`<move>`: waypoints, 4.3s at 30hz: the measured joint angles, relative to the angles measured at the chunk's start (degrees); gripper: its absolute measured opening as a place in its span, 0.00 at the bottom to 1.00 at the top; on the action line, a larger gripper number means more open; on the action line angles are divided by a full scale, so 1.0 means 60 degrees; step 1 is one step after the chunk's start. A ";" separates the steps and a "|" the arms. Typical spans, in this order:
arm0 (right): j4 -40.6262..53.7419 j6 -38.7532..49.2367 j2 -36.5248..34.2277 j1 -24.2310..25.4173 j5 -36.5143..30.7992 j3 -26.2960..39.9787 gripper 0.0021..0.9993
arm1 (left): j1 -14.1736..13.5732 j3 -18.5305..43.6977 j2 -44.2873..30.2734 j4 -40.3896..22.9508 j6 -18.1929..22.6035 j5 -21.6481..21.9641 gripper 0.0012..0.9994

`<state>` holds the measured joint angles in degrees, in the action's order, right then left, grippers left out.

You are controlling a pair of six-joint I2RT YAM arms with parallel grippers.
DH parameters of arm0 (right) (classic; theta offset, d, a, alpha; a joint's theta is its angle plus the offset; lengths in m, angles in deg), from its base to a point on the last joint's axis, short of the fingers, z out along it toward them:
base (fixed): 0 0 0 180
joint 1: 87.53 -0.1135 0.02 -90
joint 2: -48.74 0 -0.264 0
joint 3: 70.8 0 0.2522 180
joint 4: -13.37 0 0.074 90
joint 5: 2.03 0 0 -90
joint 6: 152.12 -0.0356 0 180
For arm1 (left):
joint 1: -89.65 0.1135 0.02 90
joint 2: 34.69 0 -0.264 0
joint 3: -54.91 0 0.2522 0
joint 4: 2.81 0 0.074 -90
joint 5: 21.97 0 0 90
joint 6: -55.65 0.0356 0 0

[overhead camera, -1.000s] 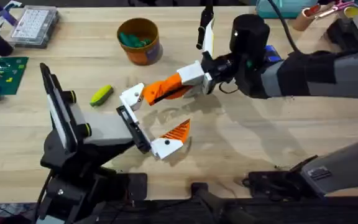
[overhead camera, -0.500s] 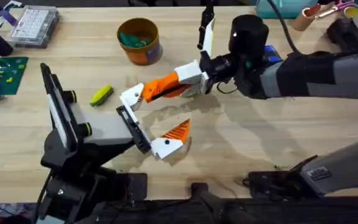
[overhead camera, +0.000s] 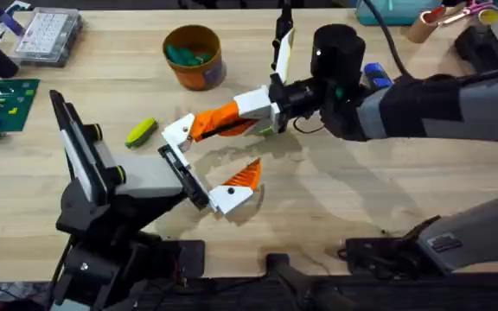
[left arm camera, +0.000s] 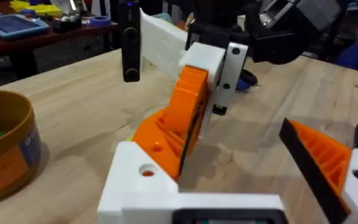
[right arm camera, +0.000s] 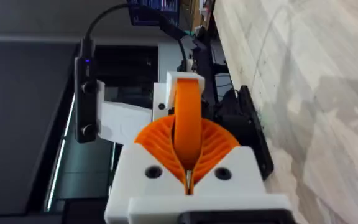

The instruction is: Pick up the gripper from the table and insert it into the empty holder that is missing its gripper. Then pick up a screw, insert it into the mounting hole, and use the screwdriver to tighten it. Finally, clean up the table by picking up the vegetable and placing it into the bucket.

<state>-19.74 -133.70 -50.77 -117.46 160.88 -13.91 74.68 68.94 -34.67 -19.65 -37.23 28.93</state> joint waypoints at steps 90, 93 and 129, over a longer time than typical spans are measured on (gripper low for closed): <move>-0.0120 -0.0606 -0.0142 -0.0859 -0.1855 0.0018 0.02 | 0.0127 -0.0009 -0.0073 -0.0032 -0.0575 -0.0383 0.99; -0.0121 -0.0613 -0.0142 -0.0881 -0.1949 0.0018 0.02 | 0.0127 -0.0010 -0.0073 -0.0028 -0.0590 -0.0345 0.99; 0.0112 -0.0570 -0.0142 -0.0983 -0.2605 0.0015 0.45 | 0.0127 -0.0010 -0.0071 -0.0008 -0.0381 -0.0013 0.99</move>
<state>-19.06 -137.12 -51.62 -123.36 145.24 -13.82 75.45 68.88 -35.10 -19.70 -39.52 28.85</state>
